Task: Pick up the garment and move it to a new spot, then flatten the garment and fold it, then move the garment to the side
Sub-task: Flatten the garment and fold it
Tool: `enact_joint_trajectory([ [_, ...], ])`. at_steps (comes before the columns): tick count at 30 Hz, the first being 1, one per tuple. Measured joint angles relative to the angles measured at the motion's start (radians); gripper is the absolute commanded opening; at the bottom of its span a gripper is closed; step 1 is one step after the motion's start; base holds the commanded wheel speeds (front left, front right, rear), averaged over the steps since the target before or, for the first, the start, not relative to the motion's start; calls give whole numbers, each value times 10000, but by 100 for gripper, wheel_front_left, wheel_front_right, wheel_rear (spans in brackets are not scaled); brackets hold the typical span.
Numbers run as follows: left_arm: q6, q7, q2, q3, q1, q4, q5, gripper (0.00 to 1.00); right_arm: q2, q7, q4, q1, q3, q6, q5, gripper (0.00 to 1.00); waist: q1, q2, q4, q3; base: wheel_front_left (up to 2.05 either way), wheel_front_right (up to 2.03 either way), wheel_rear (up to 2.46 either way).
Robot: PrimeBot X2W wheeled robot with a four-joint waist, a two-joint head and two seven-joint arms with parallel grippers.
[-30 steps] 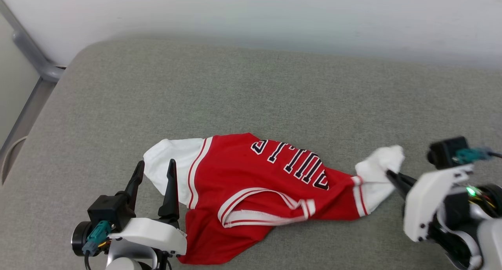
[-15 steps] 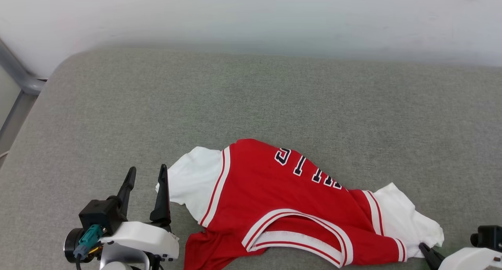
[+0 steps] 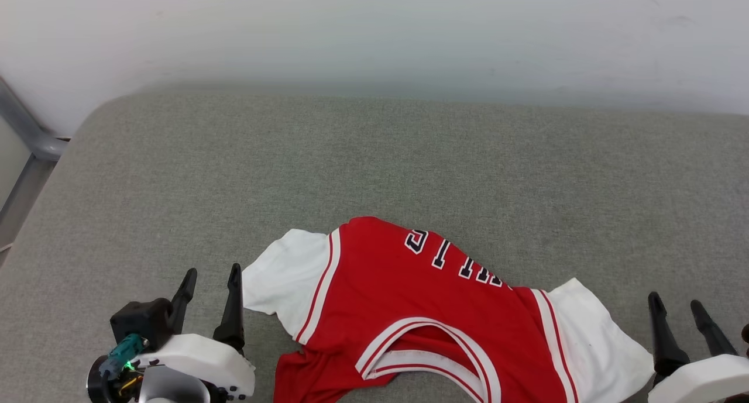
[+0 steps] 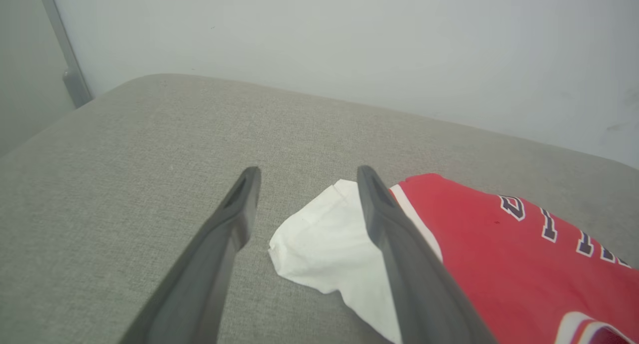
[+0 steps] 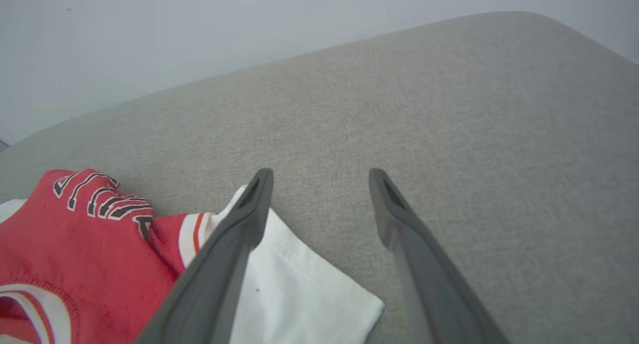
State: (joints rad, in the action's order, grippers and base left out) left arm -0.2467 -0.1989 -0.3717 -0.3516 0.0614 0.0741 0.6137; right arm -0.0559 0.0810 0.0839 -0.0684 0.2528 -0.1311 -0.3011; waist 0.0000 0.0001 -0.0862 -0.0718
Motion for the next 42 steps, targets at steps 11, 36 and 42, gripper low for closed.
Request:
enact_joint_trajectory([
  [11,539,3221,-1198,-42,481,163,1143,100,44,-736,-1722,-169,-966,0,1172,100,0,0,353,-29,0,0,0],
  [36,1678,9204,-2606,-1392,3036,2418,2182,0,44,-495,-2228,71,-1187,0,441,100,-1,1,1666,-1535,0,0,0],
  [42,1818,8399,-2245,-1338,2968,2631,2238,0,44,242,-1908,74,-424,0,410,100,-1,0,1653,-1344,0,0,0],
])
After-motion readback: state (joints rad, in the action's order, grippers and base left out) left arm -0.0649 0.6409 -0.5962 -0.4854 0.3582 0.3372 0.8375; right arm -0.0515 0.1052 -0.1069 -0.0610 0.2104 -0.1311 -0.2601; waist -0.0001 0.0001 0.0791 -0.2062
